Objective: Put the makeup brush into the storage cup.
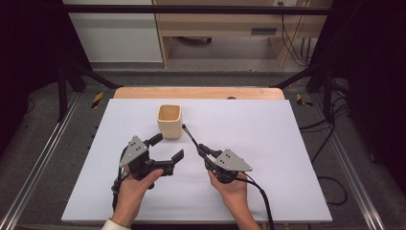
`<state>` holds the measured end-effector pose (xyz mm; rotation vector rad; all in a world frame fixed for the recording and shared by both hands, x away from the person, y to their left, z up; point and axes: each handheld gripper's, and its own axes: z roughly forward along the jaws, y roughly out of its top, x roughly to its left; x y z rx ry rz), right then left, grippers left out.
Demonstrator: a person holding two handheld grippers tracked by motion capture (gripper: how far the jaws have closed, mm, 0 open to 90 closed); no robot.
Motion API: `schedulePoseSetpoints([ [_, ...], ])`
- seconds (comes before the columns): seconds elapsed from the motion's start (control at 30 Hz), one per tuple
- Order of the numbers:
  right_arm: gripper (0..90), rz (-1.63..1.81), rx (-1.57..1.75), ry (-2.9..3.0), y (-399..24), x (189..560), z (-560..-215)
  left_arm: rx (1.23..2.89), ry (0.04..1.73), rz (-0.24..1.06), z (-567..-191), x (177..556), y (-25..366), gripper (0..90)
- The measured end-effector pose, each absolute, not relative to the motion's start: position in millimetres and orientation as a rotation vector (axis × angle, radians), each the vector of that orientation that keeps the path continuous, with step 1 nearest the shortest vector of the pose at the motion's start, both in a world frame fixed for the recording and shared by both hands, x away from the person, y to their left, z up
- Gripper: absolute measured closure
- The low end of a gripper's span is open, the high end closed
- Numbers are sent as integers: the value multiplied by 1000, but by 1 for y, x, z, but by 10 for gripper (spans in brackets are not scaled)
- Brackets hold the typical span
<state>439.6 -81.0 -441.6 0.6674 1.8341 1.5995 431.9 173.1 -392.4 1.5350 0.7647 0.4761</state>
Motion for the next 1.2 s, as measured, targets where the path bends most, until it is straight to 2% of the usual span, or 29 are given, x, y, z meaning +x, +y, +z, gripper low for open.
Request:
schedulePoseSetpoints([
  [0.2, 839, 1605, 654, 1842, -76, 438, -443, 1517, 778, 442, -395, 433, 170, 45],
  [0.3, 839, 1609, 648, 1845, -75, 437, -443, 1506, 793, 425, -396, 435, 169, 90],
  [0.67, 839, 1623, 625, 1860, -69, 434, -443, 1473, 885, 367, -405, 445, 164, 154],
  [1.2, 839, 1641, 608, 1879, -63, 431, -445, 1449, 928, 251, -412, 449, 162, 475],
])
